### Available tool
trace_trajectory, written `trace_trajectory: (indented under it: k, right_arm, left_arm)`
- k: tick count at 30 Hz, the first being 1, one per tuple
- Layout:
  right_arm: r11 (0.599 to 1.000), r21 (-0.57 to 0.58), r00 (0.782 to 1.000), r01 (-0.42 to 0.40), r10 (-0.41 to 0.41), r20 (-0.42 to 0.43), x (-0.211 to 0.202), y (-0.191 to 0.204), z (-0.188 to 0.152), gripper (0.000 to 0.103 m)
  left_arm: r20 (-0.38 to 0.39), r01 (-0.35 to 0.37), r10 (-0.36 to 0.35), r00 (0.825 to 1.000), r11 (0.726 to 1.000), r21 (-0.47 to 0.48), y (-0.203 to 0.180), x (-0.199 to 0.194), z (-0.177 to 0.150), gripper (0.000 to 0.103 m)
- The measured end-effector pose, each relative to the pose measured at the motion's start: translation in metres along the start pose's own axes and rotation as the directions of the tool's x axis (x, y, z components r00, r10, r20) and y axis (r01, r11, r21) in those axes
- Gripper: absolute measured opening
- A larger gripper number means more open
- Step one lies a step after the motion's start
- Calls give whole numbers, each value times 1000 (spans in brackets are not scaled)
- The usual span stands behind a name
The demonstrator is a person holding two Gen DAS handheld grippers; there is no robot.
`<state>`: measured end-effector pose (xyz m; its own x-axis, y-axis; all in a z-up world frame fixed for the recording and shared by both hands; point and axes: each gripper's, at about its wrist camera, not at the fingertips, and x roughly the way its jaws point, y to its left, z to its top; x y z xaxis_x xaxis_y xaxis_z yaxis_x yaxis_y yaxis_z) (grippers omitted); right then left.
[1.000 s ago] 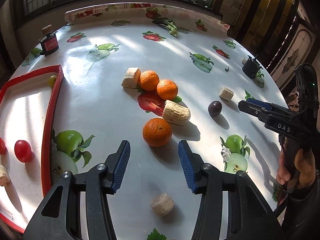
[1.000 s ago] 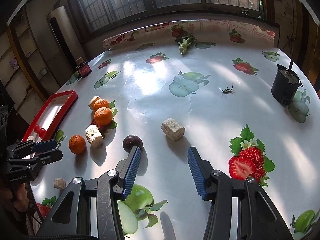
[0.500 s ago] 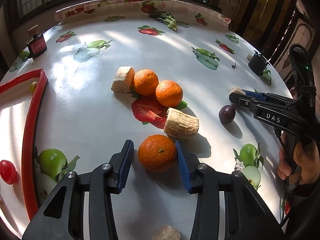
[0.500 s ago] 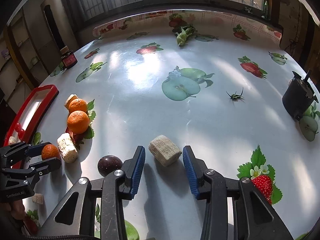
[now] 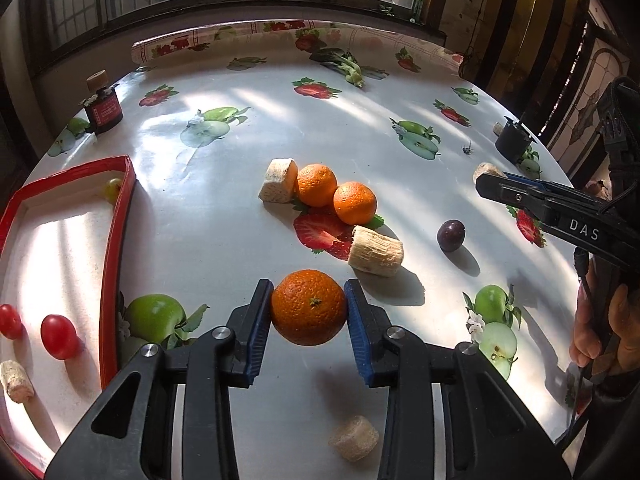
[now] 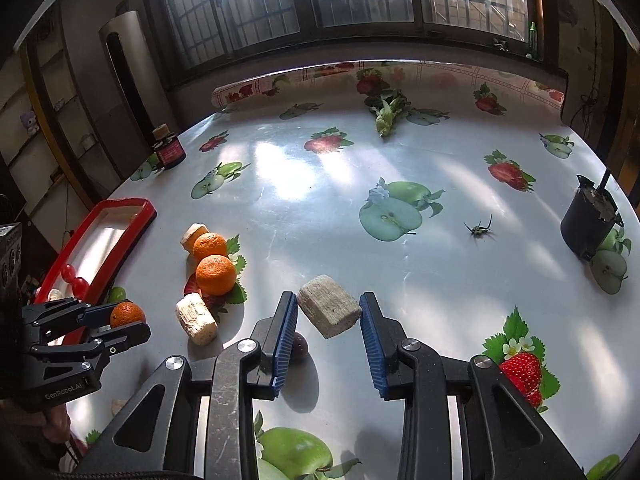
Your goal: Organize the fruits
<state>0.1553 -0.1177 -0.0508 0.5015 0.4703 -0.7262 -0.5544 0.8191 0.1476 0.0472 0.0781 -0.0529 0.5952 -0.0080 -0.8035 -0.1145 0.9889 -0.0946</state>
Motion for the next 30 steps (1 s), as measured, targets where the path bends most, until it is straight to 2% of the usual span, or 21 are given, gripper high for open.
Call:
trace_trajectory:
  k: [5,15,30]
  right_arm:
    - [998,-31,998,-61,62,33,-14,30,3,33]
    - [983,-108,988,-149,154,35,-15,91,6,33]
    - [959,-187,976,-213,219,10,-4,150,12,33]
  left_arm:
    - [31,-48,48,998,998,-28,18,-19,-5,34]
    - [82,-140,148,986,986,-94,58,-49,-14,34]
    - [109,-205,224,969,966,-158,102,-71,-20,34]
